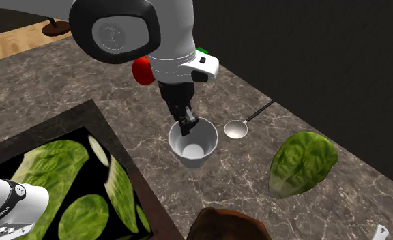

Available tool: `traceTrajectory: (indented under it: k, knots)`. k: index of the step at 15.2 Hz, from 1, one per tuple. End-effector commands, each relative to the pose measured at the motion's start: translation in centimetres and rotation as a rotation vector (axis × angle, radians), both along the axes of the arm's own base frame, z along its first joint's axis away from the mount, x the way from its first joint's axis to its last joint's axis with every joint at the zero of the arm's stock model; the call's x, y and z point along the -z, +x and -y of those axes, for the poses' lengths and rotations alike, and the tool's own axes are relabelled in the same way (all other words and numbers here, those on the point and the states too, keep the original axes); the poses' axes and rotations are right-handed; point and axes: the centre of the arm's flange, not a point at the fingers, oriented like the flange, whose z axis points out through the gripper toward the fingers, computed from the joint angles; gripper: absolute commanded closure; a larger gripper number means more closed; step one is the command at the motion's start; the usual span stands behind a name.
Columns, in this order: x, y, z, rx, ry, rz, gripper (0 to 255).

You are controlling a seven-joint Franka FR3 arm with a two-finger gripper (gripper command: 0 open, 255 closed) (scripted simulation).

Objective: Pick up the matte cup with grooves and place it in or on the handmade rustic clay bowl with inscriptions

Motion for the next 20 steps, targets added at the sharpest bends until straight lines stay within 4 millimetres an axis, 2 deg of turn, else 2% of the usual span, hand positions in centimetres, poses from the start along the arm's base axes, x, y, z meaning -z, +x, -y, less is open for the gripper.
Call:
traceTrajectory:
  k: [1,15,20]
  knots:
    - [-1.1,0.1,-0.1,0.0,0.0,0.0,255]
    - [-8.2,0.1,-0.1,0.0,0.0,0.0,255]
    - [-9.1,-1.2,6.4,0.0,0.0,0.0,255]
